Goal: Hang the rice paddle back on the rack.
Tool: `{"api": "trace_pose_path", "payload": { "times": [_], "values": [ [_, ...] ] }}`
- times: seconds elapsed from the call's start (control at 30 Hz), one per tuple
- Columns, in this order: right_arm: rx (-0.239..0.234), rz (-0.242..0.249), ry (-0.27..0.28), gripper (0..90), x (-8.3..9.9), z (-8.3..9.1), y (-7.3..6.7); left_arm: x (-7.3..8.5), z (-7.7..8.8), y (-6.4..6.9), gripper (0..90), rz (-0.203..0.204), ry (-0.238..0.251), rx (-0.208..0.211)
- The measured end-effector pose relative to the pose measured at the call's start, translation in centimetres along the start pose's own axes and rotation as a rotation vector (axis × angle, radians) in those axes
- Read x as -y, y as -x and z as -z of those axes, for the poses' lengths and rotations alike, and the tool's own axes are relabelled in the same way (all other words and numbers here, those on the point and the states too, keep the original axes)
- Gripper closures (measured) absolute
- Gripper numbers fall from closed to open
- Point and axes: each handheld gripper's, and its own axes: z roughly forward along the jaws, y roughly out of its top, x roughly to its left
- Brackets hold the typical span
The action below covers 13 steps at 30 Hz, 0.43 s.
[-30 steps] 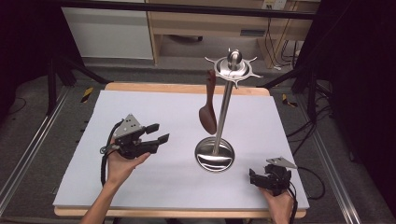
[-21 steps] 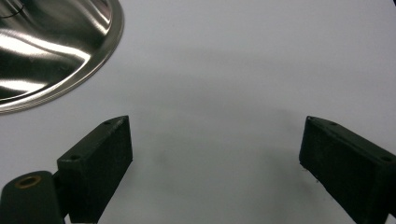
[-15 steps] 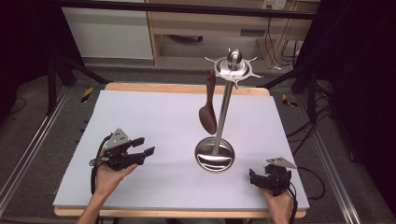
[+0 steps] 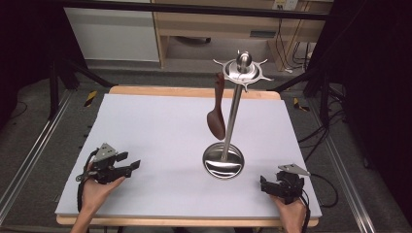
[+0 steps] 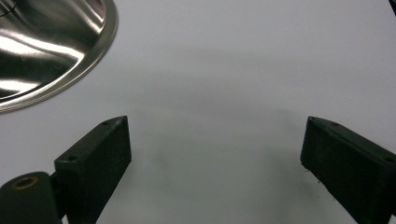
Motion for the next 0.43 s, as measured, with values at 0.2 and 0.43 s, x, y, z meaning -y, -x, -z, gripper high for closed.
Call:
{"api": "trace_pose_path", "payload": {
  "times": [0.2, 0.43],
  "values": [
    [0.001, -0.001, 0.001, 8.9, 0.0, 0.0, 0.1, 0.9, -0.1, -1.7, 35.7, 0.034, -0.02, -0.045],
    [0.007, -0.01, 0.0, 8.8, 0.1, 0.0, 0.4, 1.5, -0.4, -2.5, 33.9, 0.028, -0.053, -0.082]
  ]
}}
